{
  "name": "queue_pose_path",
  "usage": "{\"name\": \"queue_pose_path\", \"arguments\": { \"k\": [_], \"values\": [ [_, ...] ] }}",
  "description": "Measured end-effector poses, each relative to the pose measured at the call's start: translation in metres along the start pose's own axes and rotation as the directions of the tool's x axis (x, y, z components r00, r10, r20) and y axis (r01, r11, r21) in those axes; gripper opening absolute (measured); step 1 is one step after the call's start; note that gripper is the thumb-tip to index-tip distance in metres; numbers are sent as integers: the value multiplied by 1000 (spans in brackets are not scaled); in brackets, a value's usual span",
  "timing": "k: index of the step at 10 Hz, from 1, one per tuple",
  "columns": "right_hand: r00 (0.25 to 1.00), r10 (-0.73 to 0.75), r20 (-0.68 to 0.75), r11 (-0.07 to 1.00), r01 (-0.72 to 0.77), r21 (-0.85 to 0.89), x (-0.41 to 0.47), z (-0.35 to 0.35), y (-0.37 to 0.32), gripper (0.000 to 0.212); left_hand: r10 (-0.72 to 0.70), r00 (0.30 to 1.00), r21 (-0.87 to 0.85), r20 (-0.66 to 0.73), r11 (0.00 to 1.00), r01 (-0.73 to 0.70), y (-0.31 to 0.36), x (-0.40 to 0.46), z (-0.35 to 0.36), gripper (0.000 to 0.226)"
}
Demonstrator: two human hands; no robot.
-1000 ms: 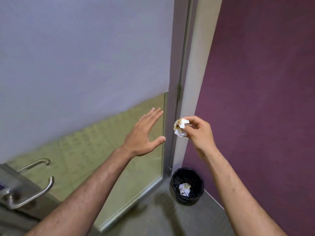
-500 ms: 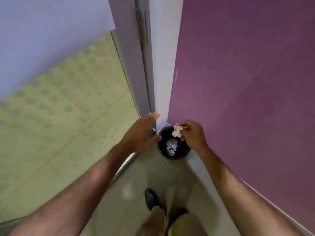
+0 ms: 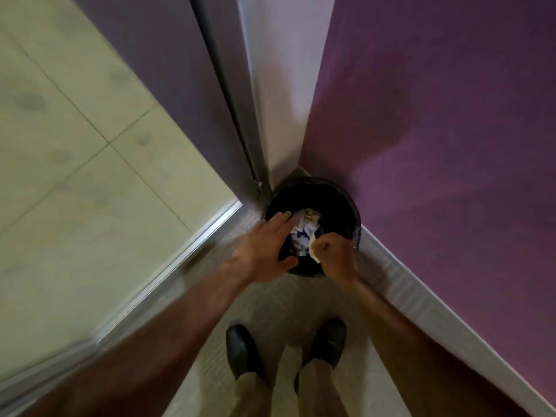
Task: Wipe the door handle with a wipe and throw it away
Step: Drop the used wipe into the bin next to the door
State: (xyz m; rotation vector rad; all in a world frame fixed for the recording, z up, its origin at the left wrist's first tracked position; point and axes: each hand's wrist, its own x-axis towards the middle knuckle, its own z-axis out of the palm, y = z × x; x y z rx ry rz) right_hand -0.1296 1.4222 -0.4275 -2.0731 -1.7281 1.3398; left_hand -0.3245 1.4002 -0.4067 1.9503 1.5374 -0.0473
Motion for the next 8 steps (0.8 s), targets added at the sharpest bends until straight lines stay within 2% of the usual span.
{"name": "queue_pose_path", "arguments": {
  "k": [1,3,4,6,7,8],
  "values": [
    [997,68,41,997,-67,-25,54,52,54,19,-23,998,17,55,1000,23,-35,36,72,97],
    [995,-38,97,950,66,-304,131,112,110,13,-5,1000,6,30,1000,5,-81,85,153,97],
    [992,-21,123,938,62,-342,148,129,125,12,1,1000,-14,19,1000,-1,-87,98,173,96],
    [999,-26,45,957,37,-286,154,134,134,45,-59,998,-63,10,996,60,-92,99,176,92],
    [999,-2,51,966,15,-259,150,117,121,49,-107,994,-95,-24,990,105,-90,92,155,89],
    [999,-2,39,990,7,-139,119,95,103,45,-118,993,-132,-24,985,114,-77,64,128,89]
  ]
}}
